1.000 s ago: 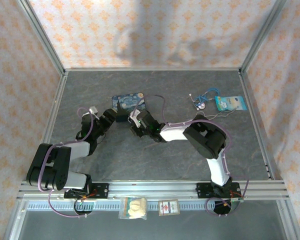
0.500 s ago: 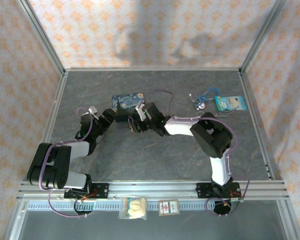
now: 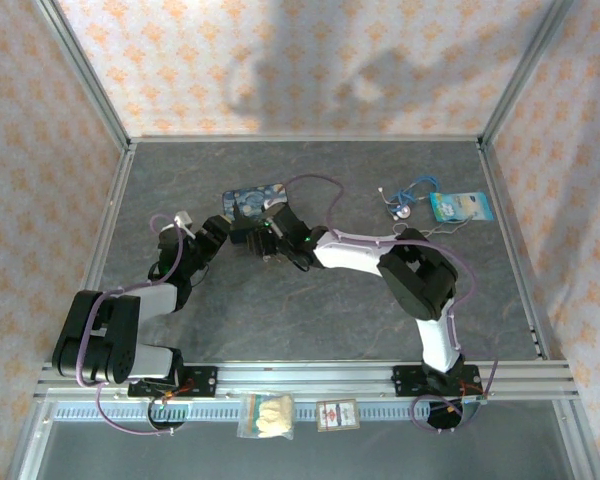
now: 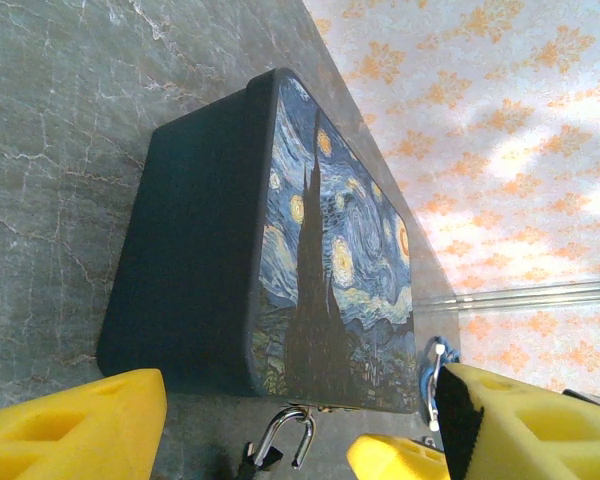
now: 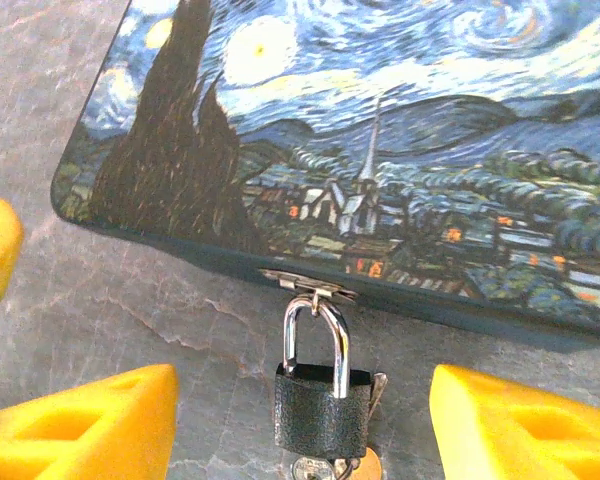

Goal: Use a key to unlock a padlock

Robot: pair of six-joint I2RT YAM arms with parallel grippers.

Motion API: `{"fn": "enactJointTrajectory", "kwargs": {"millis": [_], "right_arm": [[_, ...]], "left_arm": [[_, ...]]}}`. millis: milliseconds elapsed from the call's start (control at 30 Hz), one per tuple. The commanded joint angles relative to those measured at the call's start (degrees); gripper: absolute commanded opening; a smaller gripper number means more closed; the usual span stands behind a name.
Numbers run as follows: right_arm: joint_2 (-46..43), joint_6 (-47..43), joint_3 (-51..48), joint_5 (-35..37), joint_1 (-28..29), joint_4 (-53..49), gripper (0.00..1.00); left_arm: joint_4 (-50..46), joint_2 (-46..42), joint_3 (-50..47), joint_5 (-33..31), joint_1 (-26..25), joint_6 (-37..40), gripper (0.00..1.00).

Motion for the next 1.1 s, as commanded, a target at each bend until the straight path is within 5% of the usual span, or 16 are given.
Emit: {"fn": "enactJointTrajectory", "kwargs": {"millis": [0, 1067], "right_arm": [[1.99, 5.30, 1.94, 5.95, 1.21, -4.32, 0.67], [13.17, 7.53, 16.87, 20.73, 6.60, -18.91, 0.52]], "left_arm": [[0.65, -0.76, -0.47, -0.73, 0.65, 0.80, 0.71], [0.50, -3.05, -1.87, -1.49, 0.88, 0.29, 0.72]]}}
